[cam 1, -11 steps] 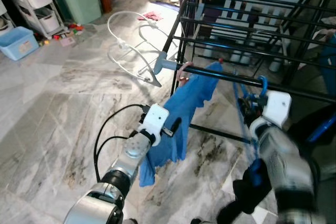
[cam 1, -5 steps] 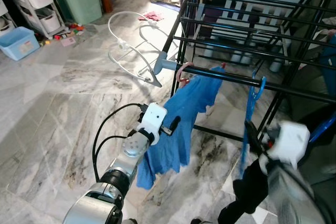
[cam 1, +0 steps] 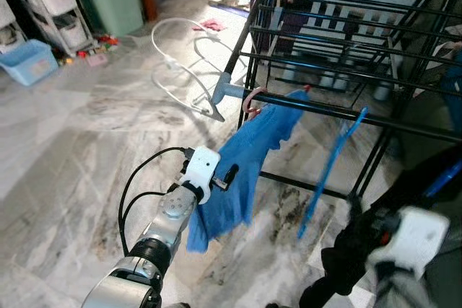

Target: Hang hanger

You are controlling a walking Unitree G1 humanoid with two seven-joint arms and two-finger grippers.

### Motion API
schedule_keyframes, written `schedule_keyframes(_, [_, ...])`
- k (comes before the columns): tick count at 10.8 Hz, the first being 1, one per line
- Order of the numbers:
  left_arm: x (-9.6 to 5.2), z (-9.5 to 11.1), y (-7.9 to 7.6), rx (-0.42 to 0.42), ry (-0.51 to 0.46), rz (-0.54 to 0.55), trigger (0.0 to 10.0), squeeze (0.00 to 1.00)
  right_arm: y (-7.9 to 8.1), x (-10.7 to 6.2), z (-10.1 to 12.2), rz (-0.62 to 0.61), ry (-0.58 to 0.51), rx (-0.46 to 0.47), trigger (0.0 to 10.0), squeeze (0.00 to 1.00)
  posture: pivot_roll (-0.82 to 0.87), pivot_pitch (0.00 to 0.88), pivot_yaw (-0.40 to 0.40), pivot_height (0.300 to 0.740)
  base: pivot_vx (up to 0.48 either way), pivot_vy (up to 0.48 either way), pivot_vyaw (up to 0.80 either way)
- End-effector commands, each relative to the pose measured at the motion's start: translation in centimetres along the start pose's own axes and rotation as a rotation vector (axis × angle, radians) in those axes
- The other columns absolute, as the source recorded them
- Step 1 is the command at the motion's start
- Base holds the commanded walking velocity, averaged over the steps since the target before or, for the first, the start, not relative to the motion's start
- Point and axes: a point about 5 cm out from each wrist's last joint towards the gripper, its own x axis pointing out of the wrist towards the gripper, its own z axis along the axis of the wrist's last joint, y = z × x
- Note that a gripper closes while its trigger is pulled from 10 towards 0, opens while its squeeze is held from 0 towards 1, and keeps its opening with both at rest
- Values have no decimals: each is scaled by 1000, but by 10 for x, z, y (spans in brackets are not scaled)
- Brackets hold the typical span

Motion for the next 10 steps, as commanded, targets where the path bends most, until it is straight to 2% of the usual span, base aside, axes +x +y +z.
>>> schedule_keyframes(1, [2, 4, -2, 7, -5, -19, 10000, 0, 1, -2, 6, 5, -36, -2, 10000, 1000, -39, 29, 13, 740, 0, 0, 0])
schedule_keyframes(3, [2, 4, -2, 7, -5, -19, 10000, 0, 2, -4, 5, 4, -42, -6, 10000, 1000, -39, 29, 13, 740, 0, 0, 0])
schedule_keyframes(4, [5, 19, 5, 80, -63, -15, 10000, 0, 3, -13, 2, 22, -51, -28, 10000, 812, -36, 25, 27, 740, 0, 0, 0])
schedule_keyframes(5, [4, 16, 6, 85, -39, 4, 10000, 0, 4, -14, 1, 30, -46, -34, 10000, 588, -36, 28, 21, 740, 0, 0, 0])
schedule_keyframes(6, [5, 24, 2, 103, -84, 10, 10000, 0, 4, -12, 1, 36, -42, -37, 10000, 0, -25, 36, 6, 740, 0, 0, 0])
schedule_keyframes(8, [5, 24, 0, 109, -76, 25, 10000, 0, 1, -6, 2, 2, -49, -68, 10000, 0, -12, 55, -8, 740, 0, 0, 0])
schedule_keyframes(10, [2, 19, 1, 126, -49, 37, 10000, 0, -2, -1, 4, -13, -47, -59, 10000, 0, -9, 61, -5, 740, -291, 0, 0])
